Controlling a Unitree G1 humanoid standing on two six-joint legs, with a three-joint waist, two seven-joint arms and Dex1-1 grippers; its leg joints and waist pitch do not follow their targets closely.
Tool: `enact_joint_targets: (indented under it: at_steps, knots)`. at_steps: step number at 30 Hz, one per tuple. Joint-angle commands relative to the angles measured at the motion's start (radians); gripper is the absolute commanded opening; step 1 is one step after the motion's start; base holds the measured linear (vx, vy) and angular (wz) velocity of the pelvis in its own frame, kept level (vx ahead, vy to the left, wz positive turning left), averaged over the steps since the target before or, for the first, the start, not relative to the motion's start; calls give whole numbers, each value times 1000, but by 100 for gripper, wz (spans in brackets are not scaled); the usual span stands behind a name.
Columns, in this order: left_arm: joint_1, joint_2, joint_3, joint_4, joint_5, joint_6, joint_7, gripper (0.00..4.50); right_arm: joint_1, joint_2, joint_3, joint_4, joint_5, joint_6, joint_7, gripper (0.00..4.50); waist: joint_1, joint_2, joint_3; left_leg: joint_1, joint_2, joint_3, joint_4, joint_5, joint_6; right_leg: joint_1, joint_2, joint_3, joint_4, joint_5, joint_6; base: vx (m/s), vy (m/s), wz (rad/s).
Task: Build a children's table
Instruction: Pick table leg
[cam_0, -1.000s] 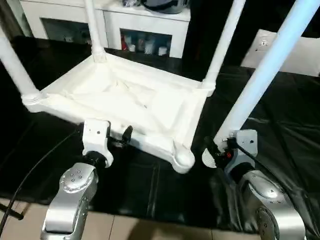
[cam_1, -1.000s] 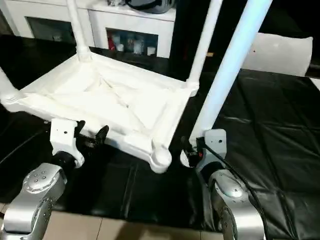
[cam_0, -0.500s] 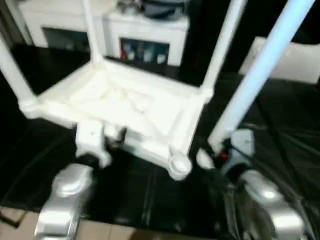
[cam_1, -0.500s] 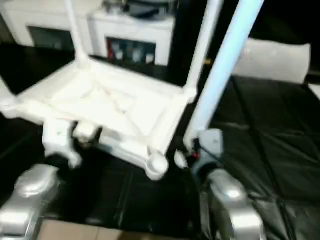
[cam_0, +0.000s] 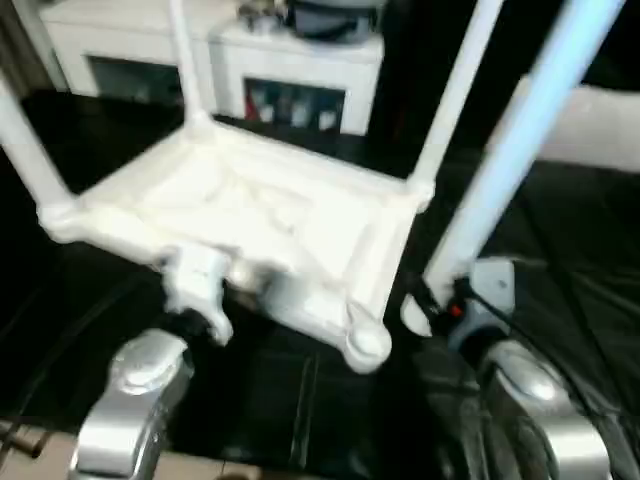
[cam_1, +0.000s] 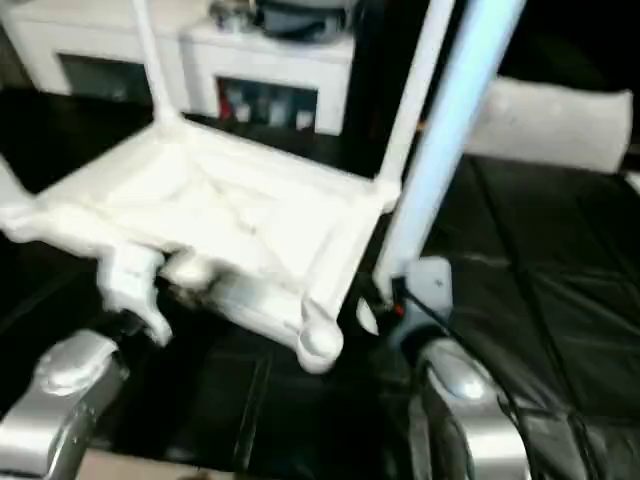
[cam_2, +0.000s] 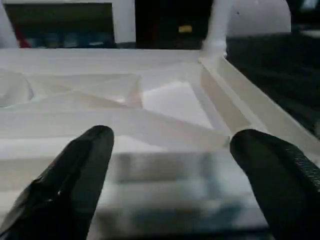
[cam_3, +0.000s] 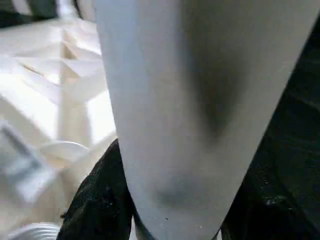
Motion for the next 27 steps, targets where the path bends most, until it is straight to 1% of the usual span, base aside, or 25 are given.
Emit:
enact_joint_targets:
  at_steps: [1,2,3,4,5,6,7,8,9,10,11,13,14,15,16,17,19,20,21,22,23,24,25,26,27]
  knots:
    - [-23,24,-20,20,0,2,-54,449,-10,-7,-17,-11,10,-12,8,188,-4,22,-13,44,85,-29,-110,-278,-28,3,-98,29,-88,106,-79,-158,6,-1]
    - [-51,64,-37,54,0,-8,-125,450,-19,-12,-25,-5,7,-21,5,188,0,20,-8,47,78,-18,-116,-356,-47,0,-108,41,-107,-94,-132,-119,14,2]
    - [-67,84,-47,71,-4,-8,-163,450,-23,-13,-33,-2,7,-32,3,188,1,15,-4,46,75,-13,-117,-364,-49,-2,-111,48,-117,-172,-140,-121,16,0]
    - [-80,100,-55,85,-6,-10,-193,450,-27,-13,-40,0,10,-42,3,188,6,17,-5,46,73,-9,-116,-359,-52,-5,-113,52,-120,-220,-146,-97,11,-2]
    - [-99,122,-70,107,-1,-20,-231,450,-33,-13,-51,2,18,-45,5,188,10,14,-7,47,75,2,-116,-310,-45,-11,-116,57,-127,-255,-149,-97,11,-2]
    - [-121,140,-84,130,5,-29,-264,450,-40,-9,-63,7,27,-55,5,188,10,14,-10,48,76,5,-115,-294,-42,-13,-116,56,-125,-248,-150,-81,7,2]
    - [-121,140,-84,130,5,-29,-264,450,-40,-9,-63,7,27,-55,5,188,10,14,-12,46,75,11,-116,-268,-36,-14,-116,54,-126,-237,-152,0,0,0]
    - [-145,161,-101,157,12,-42,-299,450,-46,-5,-75,11,39,-67,8,188,10,13,-12,43,76,11,-118,-253,-32,-13,-117,53,-127,-231,-150,-63,12,2]
    - [-170,180,-118,185,22,-58,-333,450,-52,-5,-84,13,47,-64,9,188,9,9,-13,46,79,16,-119,-252,-33,-19,-115,50,-124,-215,-155,-50,17,1]
    - [-189,194,-132,206,31,-70,-356,450,-56,-10,-87,15,44,-59,8,188,9,9,-13,44,76,16,-120,-257,-30,-20,-115,49,-123,-216,-155,-63,24,0]
    - [-218,210,-148,238,43,-82,-391,450,-64,-13,-93,22,41,-68,7,188,9,10,-17,41,77,21,-122,-253,-29,-22,-115,49,-121,-197,-153,0,0,0]
    - [-281,232,-179,309,70,-119,-457,450,-81,-24,-100,24,51,-50,19,188,10,12,-20,41,76,25,-123,-254,-33,-26,-112,48,-118,-164,-149,0,0,0]
    - [-316,240,-196,348,82,-137,-492,450,-86,-30,-98,22,66,-33,36,188,11,13,-29,38,78,26,-119,-218,-27,-24,-112,46,-109,-83,-155,0,0,0]
    - [-345,244,-212,382,94,-157,-523,450,-87,-40,-90,21,67,-32,54,188,11,14,-30,38,79,27,-118,-199,-22,-25,-111,45,-106,-44,-159,0,0,0]
    - [-357,246,-218,396,99,-164,-535,450,-88,-44,-86,21,67,-31,61,188,10,14,-30,33,78,28,-117,-183,-14,-24,-111,45,-104,-13,-161,0,0,0]
    - [-383,249,-232,426,110,-182,-562,424,-88,-54,-77,21,67,-33,78,188,12,16,-31,33,79,30,-117,-175,-12,-24,-111,42,-99,33,-168,0,0,0]
    - [-448,246,-264,501,128,-223,-609,417,-85,-64,-66,24,70,-39,104,188,15,13,-34,29,78,33,-113,-151,4,-21,-113,41,-96,92,-178,0,0,0]
    - [-476,243,-280,534,136,-241,-630,417,-84,-65,-63,23,74,-38,111,188,17,14,-36,28,79,34,-111,-136,11,-19,-115,41,-95,111,-178,0,0,0]
    - [-499,238,-293,561,140,-251,-650,414,-82,-67,-60,20,78,-31,116,188,20,17,-44,25,80,34,-104,-83,24,-16,-117,39,-85,192,-186,0,0,0]
    - [-525,227,-303,591,142,-264,-666,400,-80,-69,-57,18,80,-25,117,188,20,17,-45,23,80,34,-103,-64,32,-16,-116,38,-84,221,-189,0,0,0]
    - [-549,214,-309,623,145,-282,-684,383,-79,-70,-56,16,81,-21,118,188,24,12,-49,19,79,38,-96,-21,56,-16,-117,37,-78,290,-198,0,0,0]
    - [-565,204,-314,646,148,-291,-692,377,-78,-71,-56,15,83,-18,119,188,25,11,-49,18,79,40,-94,-14,63,-17,-117,36,-76,303,-202,0,0,0]
    - [-599,182,-324,696,158,-317,-710,375,-73,-73,-57,11,85,-17,122,188,28,18,-45,17,79,41,-95,-26,66,-20,-116,37,-80,288,-204,0,0,0]
    - [-612,174,-328,719,164,-330,-719,368,-70,-74,-58,9,86,-17,124,188,29,15,-44,18,80,41,-96,-41,63,-19,-118,36,-81,272,-206,0,0,0]
    - [-632,160,-334,754,167,-347,-729,354,-66,-79,-59,8,79,-23,128,188,34,15,-42,19,85,39,-100,-75,54,-19,-122,36,-84,227,-211,0,0,0]
